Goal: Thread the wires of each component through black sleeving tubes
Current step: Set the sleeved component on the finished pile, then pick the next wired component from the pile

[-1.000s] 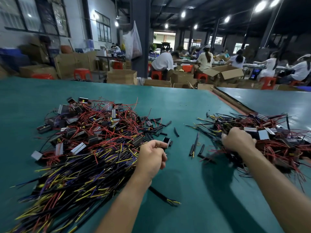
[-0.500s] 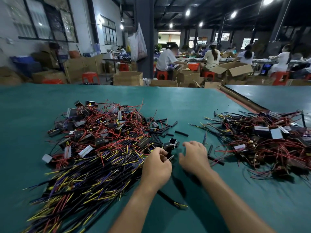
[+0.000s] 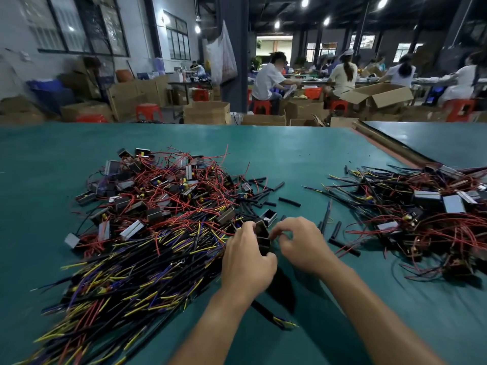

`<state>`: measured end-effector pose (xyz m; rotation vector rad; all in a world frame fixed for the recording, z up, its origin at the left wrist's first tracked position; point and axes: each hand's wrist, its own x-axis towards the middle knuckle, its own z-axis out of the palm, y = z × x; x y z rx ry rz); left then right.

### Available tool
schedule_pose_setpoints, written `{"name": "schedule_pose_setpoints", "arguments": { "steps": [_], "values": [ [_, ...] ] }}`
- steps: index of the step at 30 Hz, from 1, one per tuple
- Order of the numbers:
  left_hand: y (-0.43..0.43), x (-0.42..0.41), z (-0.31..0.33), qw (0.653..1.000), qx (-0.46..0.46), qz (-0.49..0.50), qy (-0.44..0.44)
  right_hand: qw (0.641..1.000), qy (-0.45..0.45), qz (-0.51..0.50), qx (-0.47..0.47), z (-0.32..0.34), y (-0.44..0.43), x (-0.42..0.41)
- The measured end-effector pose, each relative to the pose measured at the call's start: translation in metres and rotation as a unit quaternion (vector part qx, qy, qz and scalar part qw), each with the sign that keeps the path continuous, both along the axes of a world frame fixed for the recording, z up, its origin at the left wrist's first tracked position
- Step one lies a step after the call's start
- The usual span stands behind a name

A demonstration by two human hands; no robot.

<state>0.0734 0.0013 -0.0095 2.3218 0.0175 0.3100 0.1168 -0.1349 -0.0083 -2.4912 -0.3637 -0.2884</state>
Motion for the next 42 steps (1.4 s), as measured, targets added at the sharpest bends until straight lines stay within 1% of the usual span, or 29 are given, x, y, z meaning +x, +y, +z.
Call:
{"name": "schedule_pose_setpoints", "arguments": {
  "steps": [9, 14, 17, 19, 22, 25, 28, 29, 30, 31, 33, 34, 36, 38, 40, 42],
  "values": [
    [-0.002, -0.002, -0.001, 0.999, 0.028, -0.021, 0.03, 0.997, 0.001, -0.061, 0.042, -0.003, -0.006, 0.0],
    [-0.003, -0.003, -0.002, 0.999, 0.026, -0.008, 0.017, 0.98, -0.089, -0.08, 0.16, 0.009, 0.003, -0.011],
    [-0.002, -0.004, -0.004, 0.998, 0.059, -0.003, 0.01, 0.971, -0.112, -0.061, 0.203, 0.024, 0.022, -0.014],
    [-0.002, -0.004, -0.005, 0.998, 0.065, -0.004, 0.003, 0.979, -0.089, -0.038, 0.179, 0.037, 0.036, -0.008],
    [-0.003, -0.003, -0.002, 0.997, 0.071, 0.003, 0.017, 0.997, -0.032, -0.004, 0.076, 0.055, 0.059, 0.016],
    [-0.004, -0.002, 0.002, 0.996, 0.081, 0.01, 0.043, 1.0, 0.019, 0.007, -0.003, 0.063, 0.085, 0.047],
    [-0.002, -0.002, 0.002, 0.998, 0.057, -0.001, 0.042, 0.997, 0.069, 0.004, -0.033, 0.06, 0.105, 0.069],
    [-0.001, -0.003, 0.002, 0.998, 0.053, -0.006, 0.039, 0.996, 0.087, 0.015, -0.03, 0.059, 0.109, 0.072],
    [0.0, -0.003, 0.001, 0.998, 0.054, -0.011, 0.034, 0.993, 0.11, 0.033, -0.008, 0.058, 0.111, 0.074],
    [0.0, -0.003, 0.001, 0.998, 0.059, -0.014, 0.026, 0.988, 0.139, 0.052, 0.034, 0.06, 0.112, 0.075],
    [0.001, -0.002, 0.0, 0.997, 0.072, -0.02, 0.014, 0.968, 0.191, 0.072, 0.146, 0.07, 0.112, 0.075],
    [0.001, -0.001, 0.0, 0.997, 0.076, -0.023, 0.012, 0.955, 0.202, 0.076, 0.201, 0.078, 0.112, 0.074],
    [0.001, -0.001, -0.001, 0.997, 0.074, -0.029, -0.001, 0.934, 0.193, 0.085, 0.289, 0.099, 0.108, 0.073],
    [0.002, -0.002, -0.002, 0.997, 0.062, -0.033, -0.024, 0.914, 0.17, 0.097, 0.355, 0.124, 0.102, 0.068],
    [0.004, -0.002, -0.005, 0.997, 0.051, -0.038, -0.043, 0.9, 0.139, 0.101, 0.401, 0.146, 0.093, 0.062],
    [0.005, -0.003, -0.006, 0.997, 0.041, -0.044, -0.052, 0.892, 0.108, 0.1, 0.426, 0.163, 0.084, 0.055]
  ]
}}
